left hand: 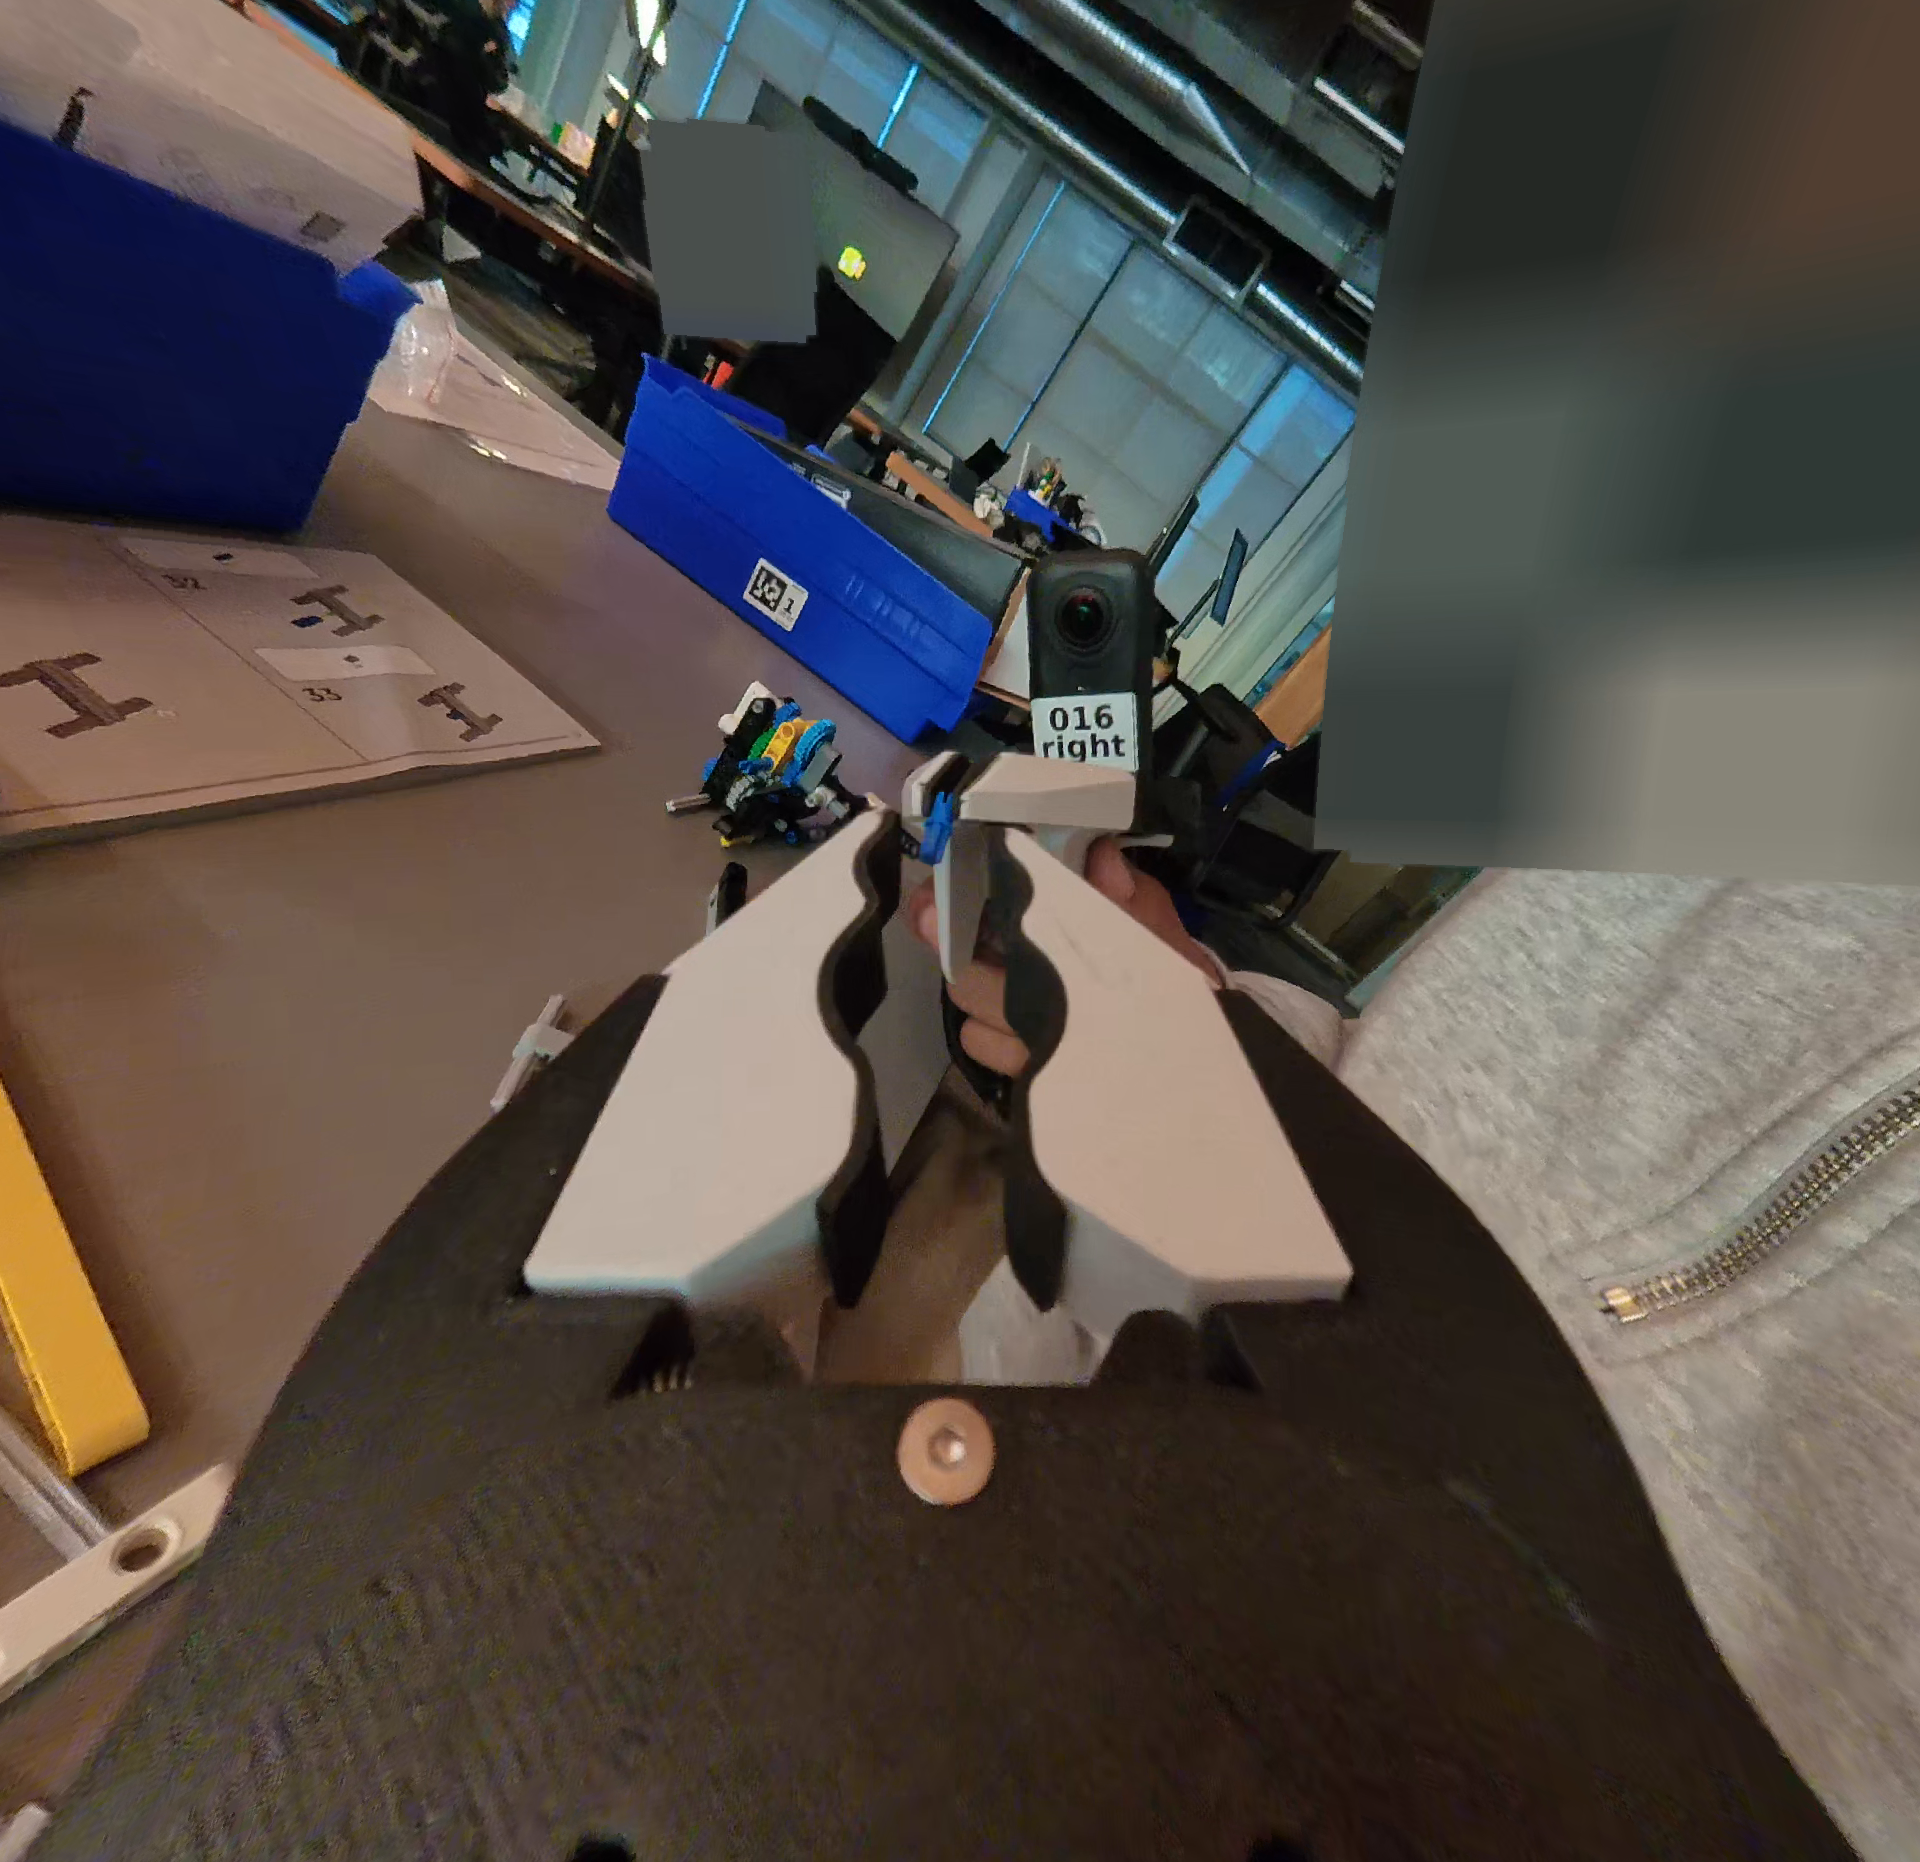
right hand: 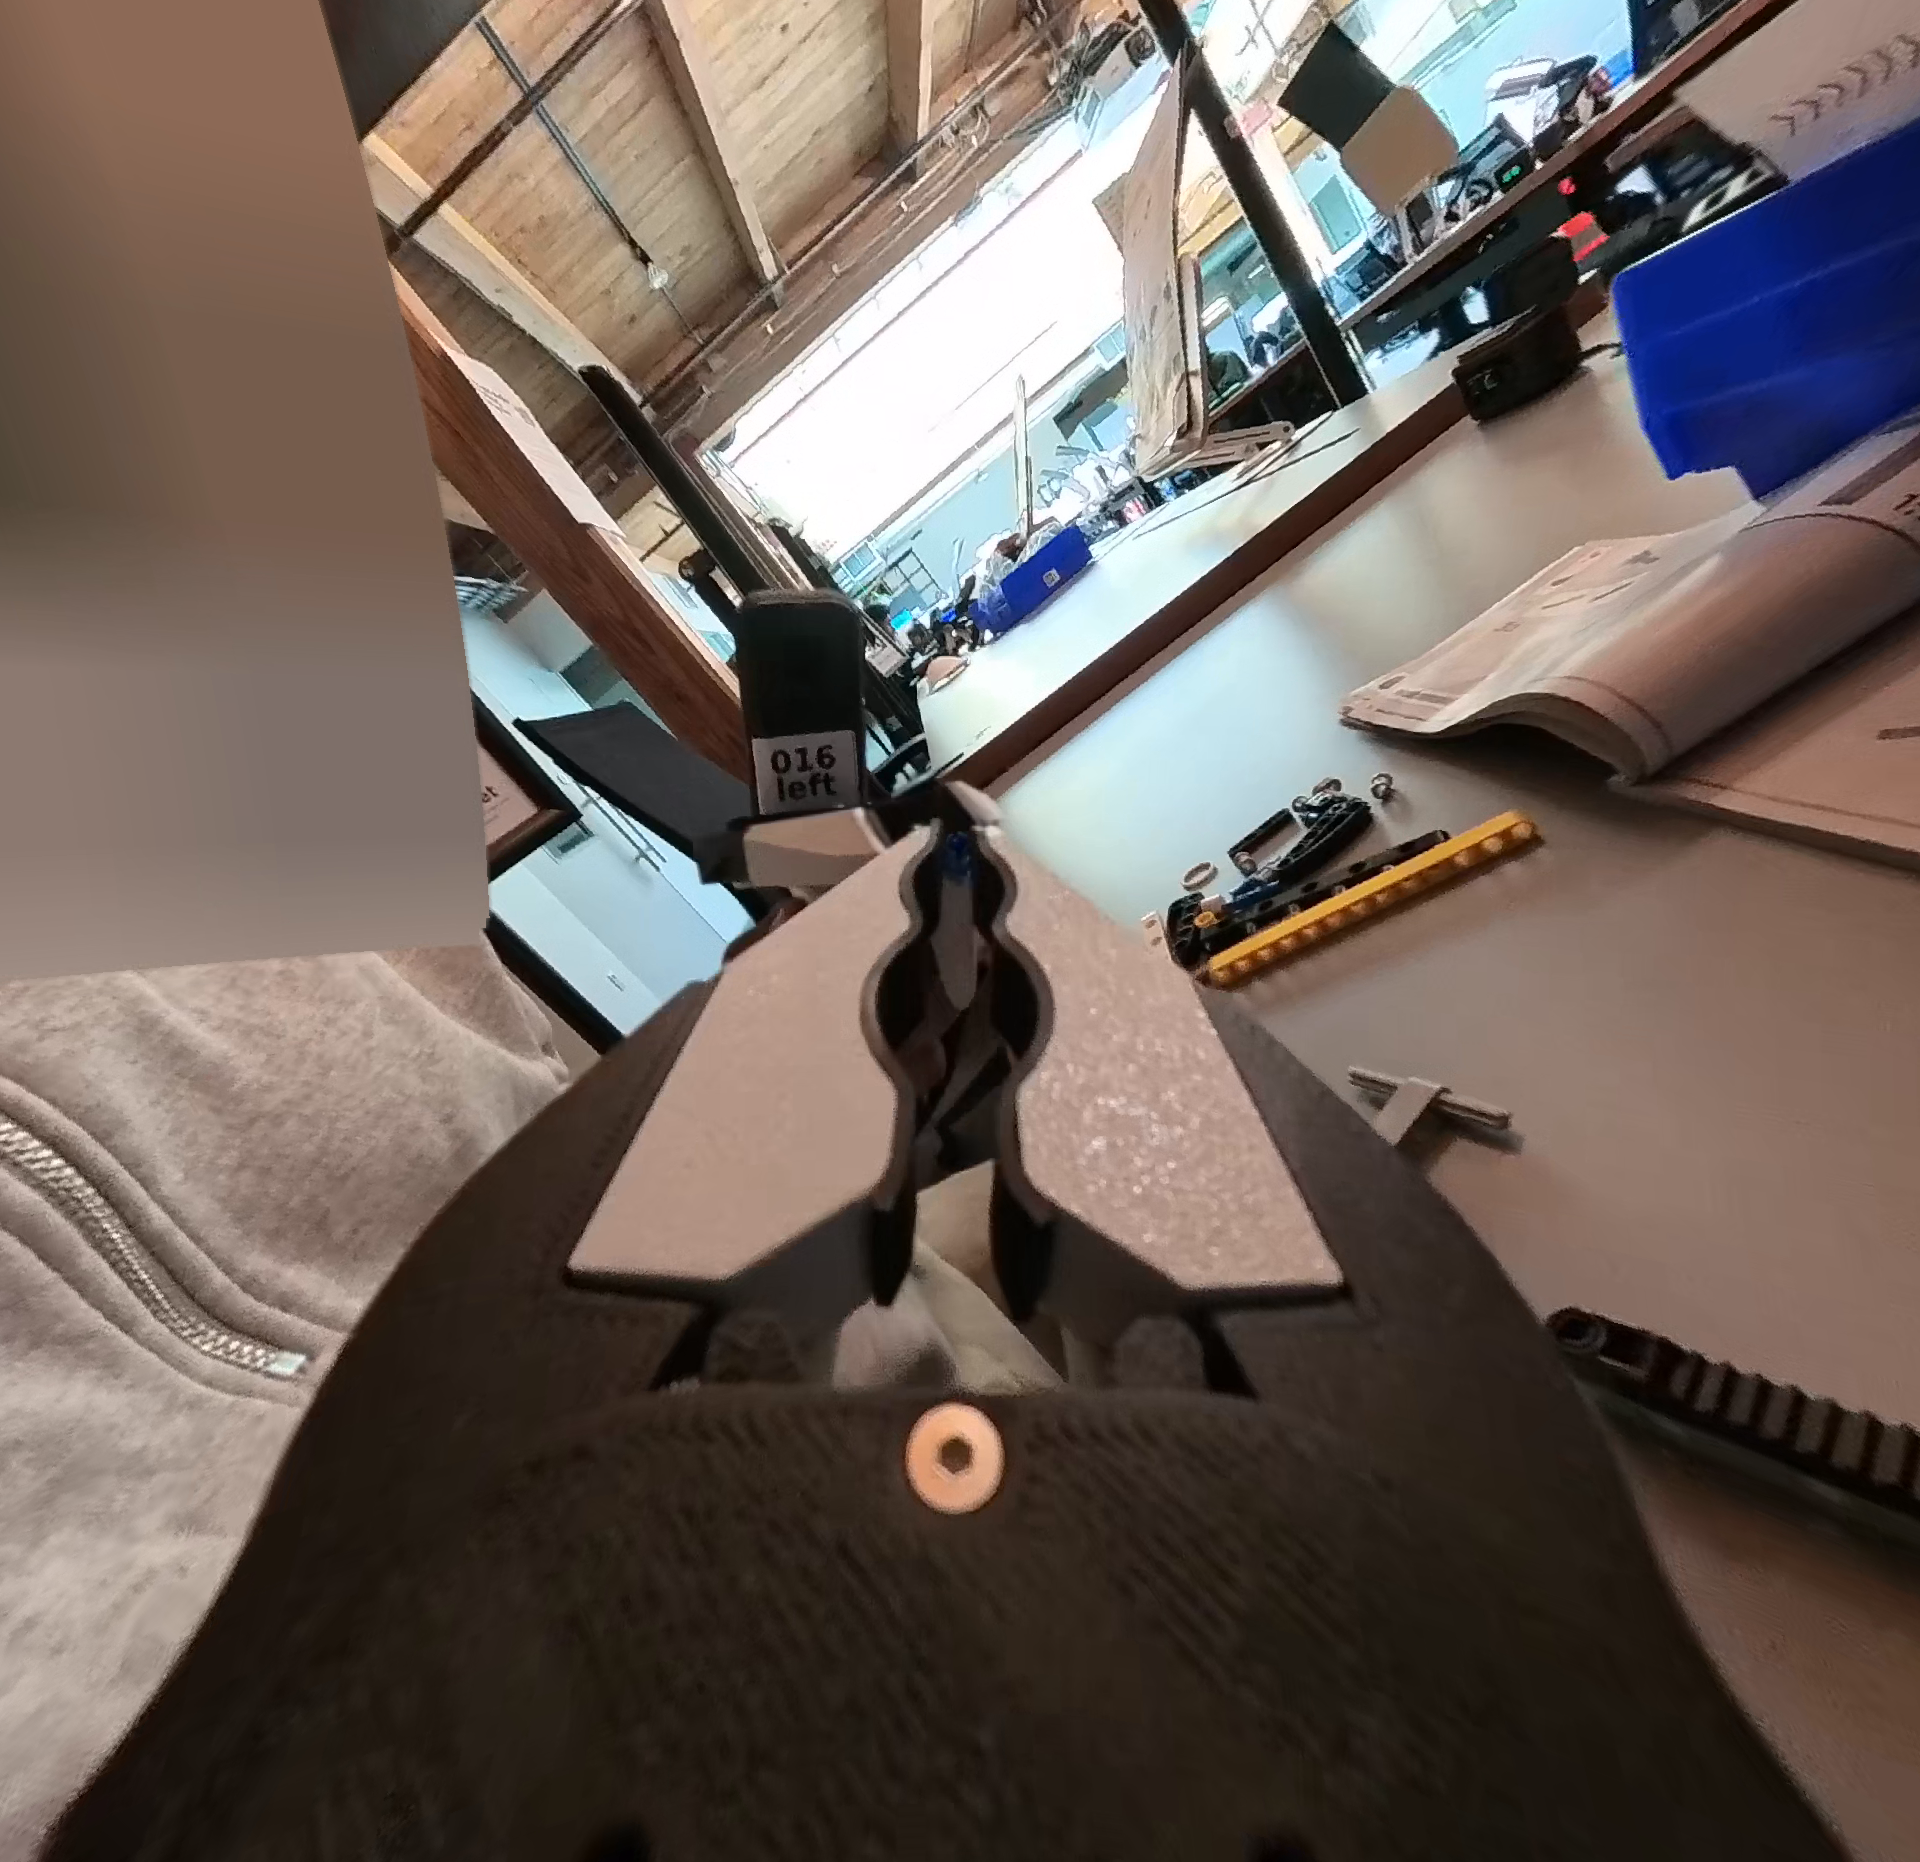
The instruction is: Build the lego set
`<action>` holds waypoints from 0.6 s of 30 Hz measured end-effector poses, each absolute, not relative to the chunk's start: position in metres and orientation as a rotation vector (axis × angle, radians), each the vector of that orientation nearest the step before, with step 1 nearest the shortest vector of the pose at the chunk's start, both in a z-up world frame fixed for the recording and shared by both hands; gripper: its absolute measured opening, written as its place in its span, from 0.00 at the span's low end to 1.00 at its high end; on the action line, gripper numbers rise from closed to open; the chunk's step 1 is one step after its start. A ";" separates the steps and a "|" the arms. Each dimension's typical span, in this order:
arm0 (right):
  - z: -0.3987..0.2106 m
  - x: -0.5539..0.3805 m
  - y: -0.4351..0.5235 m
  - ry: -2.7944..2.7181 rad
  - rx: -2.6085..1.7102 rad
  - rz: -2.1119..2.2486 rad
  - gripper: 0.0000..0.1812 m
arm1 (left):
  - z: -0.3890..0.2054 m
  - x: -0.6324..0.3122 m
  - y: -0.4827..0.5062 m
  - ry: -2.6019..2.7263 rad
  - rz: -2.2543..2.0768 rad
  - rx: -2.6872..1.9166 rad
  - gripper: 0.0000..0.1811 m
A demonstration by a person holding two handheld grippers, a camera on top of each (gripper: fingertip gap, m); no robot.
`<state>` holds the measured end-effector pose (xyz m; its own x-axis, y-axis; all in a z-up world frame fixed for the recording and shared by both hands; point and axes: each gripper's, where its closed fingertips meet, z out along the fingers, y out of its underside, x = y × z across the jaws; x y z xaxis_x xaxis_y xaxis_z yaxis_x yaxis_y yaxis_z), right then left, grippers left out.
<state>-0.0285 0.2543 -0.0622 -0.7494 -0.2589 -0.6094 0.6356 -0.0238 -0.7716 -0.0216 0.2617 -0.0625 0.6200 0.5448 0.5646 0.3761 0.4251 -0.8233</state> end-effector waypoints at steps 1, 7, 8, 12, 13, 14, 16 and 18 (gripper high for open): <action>-0.061 -0.029 0.255 1.617 0.402 -1.836 0.01 | -0.063 -0.022 0.262 -0.952 0.123 -1.170 0.08; -0.059 -0.026 0.254 1.586 0.393 -1.829 0.01 | -0.064 -0.020 0.270 -0.932 0.080 -1.165 0.05; -0.058 -0.025 0.255 1.577 0.391 -1.827 0.01 | -0.064 -0.020 0.270 -0.931 0.077 -1.159 0.03; -0.057 -0.024 0.255 1.556 0.385 -1.817 0.01 | -0.061 -0.020 0.267 -0.924 0.071 -1.142 0.00; -0.057 -0.023 0.255 1.556 0.382 -1.816 0.01 | -0.060 -0.019 0.266 -0.920 0.068 -1.133 0.00; -0.057 -0.023 0.255 1.557 0.379 -1.816 0.01 | -0.059 -0.019 0.265 -0.917 0.064 -1.121 0.00; -0.057 -0.023 0.255 1.556 0.376 -1.813 0.01 | -0.058 -0.019 0.265 -0.913 0.046 -1.105 0.00; -0.056 -0.022 0.255 1.548 0.373 -1.808 0.01 | -0.057 -0.019 0.264 -0.907 0.029 -1.087 0.01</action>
<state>-0.0222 0.2552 -0.0563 -0.7016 -0.3286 -0.6322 0.6753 -0.0237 -0.7372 -0.0188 0.2642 -0.0573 0.6529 0.4360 0.6194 0.3956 0.5012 -0.7697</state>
